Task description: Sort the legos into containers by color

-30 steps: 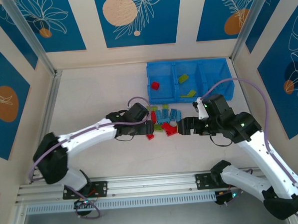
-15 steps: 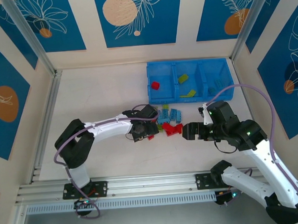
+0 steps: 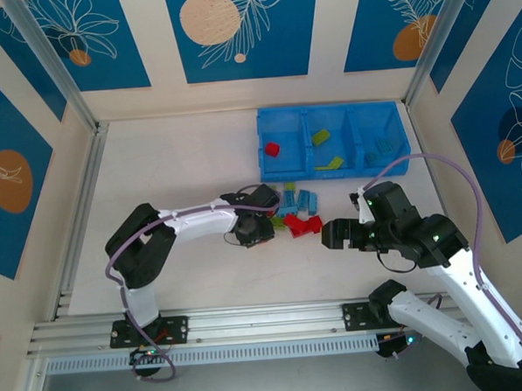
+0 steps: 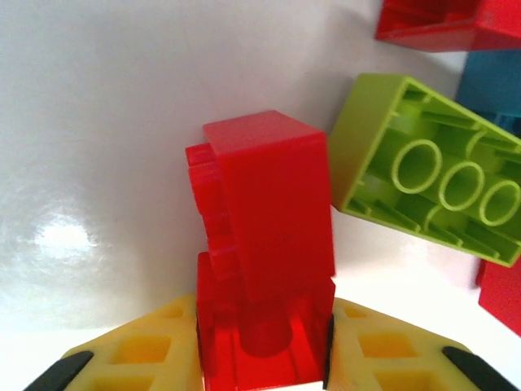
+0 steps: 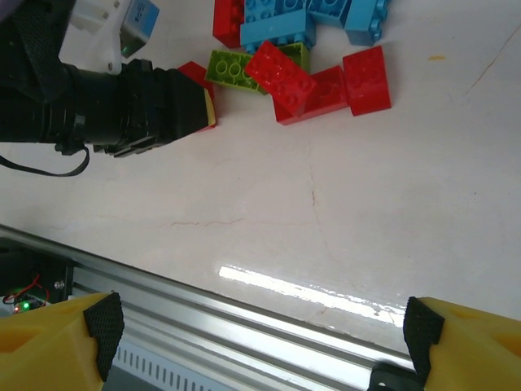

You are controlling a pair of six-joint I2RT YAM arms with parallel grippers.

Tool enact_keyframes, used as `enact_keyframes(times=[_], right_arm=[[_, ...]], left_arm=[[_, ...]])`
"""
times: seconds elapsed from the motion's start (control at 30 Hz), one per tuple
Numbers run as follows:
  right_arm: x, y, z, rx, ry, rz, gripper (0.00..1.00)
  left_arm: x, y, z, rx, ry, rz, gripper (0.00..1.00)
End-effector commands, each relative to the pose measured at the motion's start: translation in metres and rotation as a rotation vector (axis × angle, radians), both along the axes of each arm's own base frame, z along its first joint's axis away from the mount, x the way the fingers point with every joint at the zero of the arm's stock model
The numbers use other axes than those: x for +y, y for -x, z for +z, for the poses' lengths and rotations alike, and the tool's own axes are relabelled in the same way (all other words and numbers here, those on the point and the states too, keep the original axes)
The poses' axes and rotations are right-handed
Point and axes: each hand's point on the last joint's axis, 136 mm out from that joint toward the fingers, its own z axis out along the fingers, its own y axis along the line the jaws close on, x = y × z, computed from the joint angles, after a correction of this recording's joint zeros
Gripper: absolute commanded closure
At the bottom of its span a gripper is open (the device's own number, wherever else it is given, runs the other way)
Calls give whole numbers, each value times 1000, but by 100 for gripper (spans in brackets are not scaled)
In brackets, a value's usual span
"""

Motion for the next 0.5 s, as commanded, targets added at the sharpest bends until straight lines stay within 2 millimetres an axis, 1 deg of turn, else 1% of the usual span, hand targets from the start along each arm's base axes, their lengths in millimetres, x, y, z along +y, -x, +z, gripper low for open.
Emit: enact_keyframes(times=[0.0,0.07,0.13,0.17,0.2,0.23,0.3,0.37,0.43,0.47], right_arm=[[11,0,9,-10,-70,17,9],[7,-2,15,-36,-67,-1,9],[0,-4,18,-55,-45,-32,9],[-4,-6,18,-64,-31,-50,9],[-6,-7,17,-67,-24,-66,9],[-8,-7,17,-67,-21,-81,9],[-9,-7,18,-65,-32,-95,9],[-8,-5,20,-63,-50,-101,9],[-8,-2,23,-64,-68,-106,9],[-8,-1,23,-66,-72,-109,9]], left_arm=[[-13,-5,47,-95,72,-72,71],[-20,-8,85,-174,96,-145,72],[-25,-17,120,-265,111,-186,72],[-28,-27,136,-324,110,-206,72],[-29,-38,147,-378,94,-216,72],[-29,-55,158,-437,61,-223,72],[-35,-92,170,-522,20,-244,72],[-45,-131,179,-589,-13,-263,72],[-54,-172,178,-634,-71,-276,72],[-57,-187,176,-645,-94,-278,72]])
